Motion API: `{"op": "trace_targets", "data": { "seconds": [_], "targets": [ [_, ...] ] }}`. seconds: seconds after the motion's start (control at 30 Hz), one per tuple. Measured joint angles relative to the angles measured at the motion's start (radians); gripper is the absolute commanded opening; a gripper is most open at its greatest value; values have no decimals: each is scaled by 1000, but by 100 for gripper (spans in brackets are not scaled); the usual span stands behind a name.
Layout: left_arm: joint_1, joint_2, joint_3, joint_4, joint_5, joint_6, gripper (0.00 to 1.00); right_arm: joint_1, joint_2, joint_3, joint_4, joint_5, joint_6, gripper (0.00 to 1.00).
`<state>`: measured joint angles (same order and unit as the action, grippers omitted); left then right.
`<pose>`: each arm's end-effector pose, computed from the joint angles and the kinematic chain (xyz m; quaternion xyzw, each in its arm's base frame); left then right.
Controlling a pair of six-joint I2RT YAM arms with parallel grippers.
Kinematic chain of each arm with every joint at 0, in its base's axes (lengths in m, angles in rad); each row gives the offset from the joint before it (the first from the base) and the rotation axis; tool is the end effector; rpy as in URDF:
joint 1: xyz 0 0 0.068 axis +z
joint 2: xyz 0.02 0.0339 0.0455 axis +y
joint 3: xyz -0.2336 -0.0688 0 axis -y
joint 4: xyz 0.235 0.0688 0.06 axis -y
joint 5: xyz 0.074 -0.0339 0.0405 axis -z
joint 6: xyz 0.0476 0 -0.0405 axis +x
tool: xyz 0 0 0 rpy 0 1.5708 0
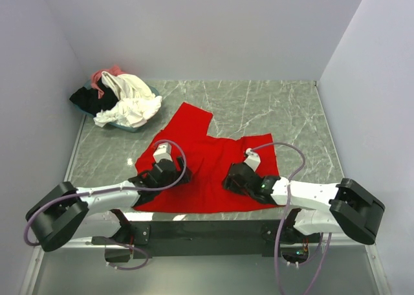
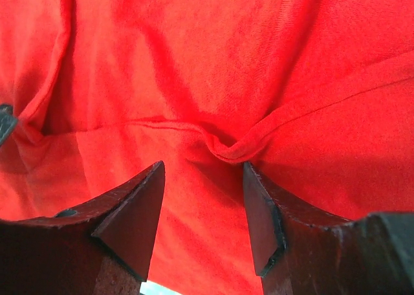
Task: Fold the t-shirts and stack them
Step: Fold the tshirt
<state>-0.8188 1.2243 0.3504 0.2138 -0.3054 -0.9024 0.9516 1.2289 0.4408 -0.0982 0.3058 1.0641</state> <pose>0.1688 -0.1595 0.1183 -0.1039 0.8841 -0.2405 0.3870 0.1425 0.1753 0.1168 0.1034 0.9267 0.2039 0.2983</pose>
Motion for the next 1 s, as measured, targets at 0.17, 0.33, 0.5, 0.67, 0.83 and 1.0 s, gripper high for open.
{"op": "trace_targets", "data": {
  "seconds": [0.17, 0.33, 0.5, 0.67, 0.83, 1.0],
  "targets": [
    [-33, -87, -39, -61, -34, -48, 82, 21, -9, 20, -69, 21, 7, 60],
    [-42, -132, -38, -137, -60, -64, 84, 24, -12, 77, -192, 56, -31, 65],
    [-42, -194, -34, -240, -82, -64, 86, 7, -35, 163, -238, 117, -115, 71],
    [-42, -225, -11, -310, -123, -61, 88, -95, -37, 191, -177, 111, -194, 72],
    [-32, -169, 48, -297, -123, -23, 89, -227, 40, 191, -82, 37, -248, 71],
    [22, -55, 102, -262, -91, 19, 88, -291, 87, 150, 11, -41, -265, 70]
  ]
}}
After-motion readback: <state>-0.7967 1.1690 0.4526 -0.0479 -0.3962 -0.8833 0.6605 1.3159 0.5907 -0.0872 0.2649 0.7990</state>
